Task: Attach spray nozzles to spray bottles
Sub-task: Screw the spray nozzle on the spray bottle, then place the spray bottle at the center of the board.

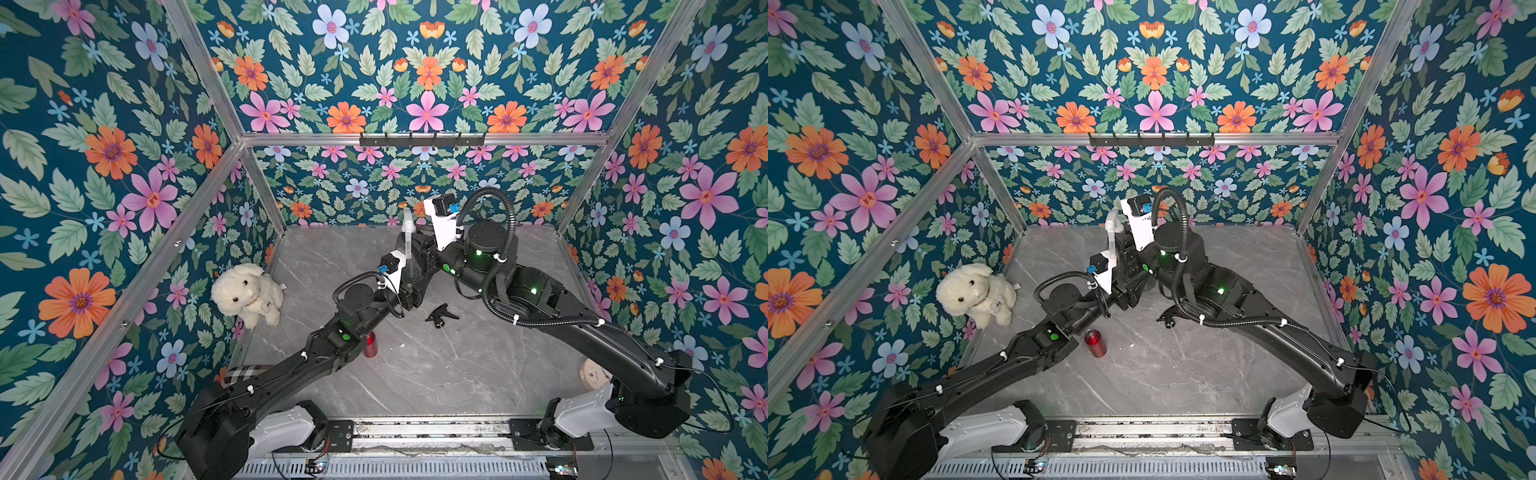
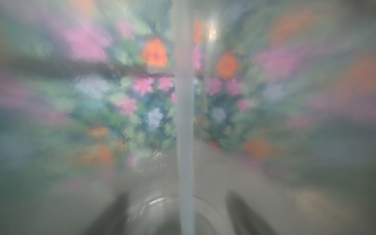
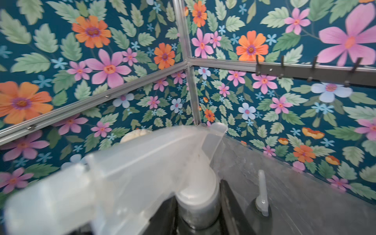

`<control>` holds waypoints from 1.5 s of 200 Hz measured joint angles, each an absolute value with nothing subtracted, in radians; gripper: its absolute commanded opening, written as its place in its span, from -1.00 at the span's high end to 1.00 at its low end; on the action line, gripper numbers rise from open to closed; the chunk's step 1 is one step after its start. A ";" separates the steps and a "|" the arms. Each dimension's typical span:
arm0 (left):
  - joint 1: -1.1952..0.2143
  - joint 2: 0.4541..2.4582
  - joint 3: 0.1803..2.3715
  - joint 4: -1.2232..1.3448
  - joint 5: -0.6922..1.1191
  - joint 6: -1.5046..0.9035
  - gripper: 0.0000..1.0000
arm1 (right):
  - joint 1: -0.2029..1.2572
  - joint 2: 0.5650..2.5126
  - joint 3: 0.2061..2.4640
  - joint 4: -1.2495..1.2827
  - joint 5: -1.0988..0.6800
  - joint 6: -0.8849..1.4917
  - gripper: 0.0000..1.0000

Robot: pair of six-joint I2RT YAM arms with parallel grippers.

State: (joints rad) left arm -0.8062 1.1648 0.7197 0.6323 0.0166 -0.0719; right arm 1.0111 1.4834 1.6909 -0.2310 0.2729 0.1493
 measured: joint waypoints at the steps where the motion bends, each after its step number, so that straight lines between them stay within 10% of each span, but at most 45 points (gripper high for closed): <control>1: -0.808 1.166 0.720 0.632 0.009 -0.072 1.00 | 1.013 1.485 1.692 -0.231 0.279 0.150 0.66; 48: -0.831 1.202 0.739 0.622 -0.200 -0.080 1.00 | 1.085 1.564 1.737 -0.203 0.493 0.206 0.43; 156: -0.772 1.159 0.707 0.591 -0.061 -0.020 1.00 | 1.085 1.247 1.523 -0.342 0.183 0.025 -0.27; 300: -0.876 1.237 0.660 0.741 -0.464 0.148 1.00 | 0.920 1.582 2.062 -0.495 0.244 0.155 -0.11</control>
State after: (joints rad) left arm -0.8757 1.2369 0.6601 0.7414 -0.4637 0.1478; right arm 0.9195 1.5818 2.0617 -0.4953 0.2443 0.1551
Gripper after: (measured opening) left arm 0.756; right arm 0.589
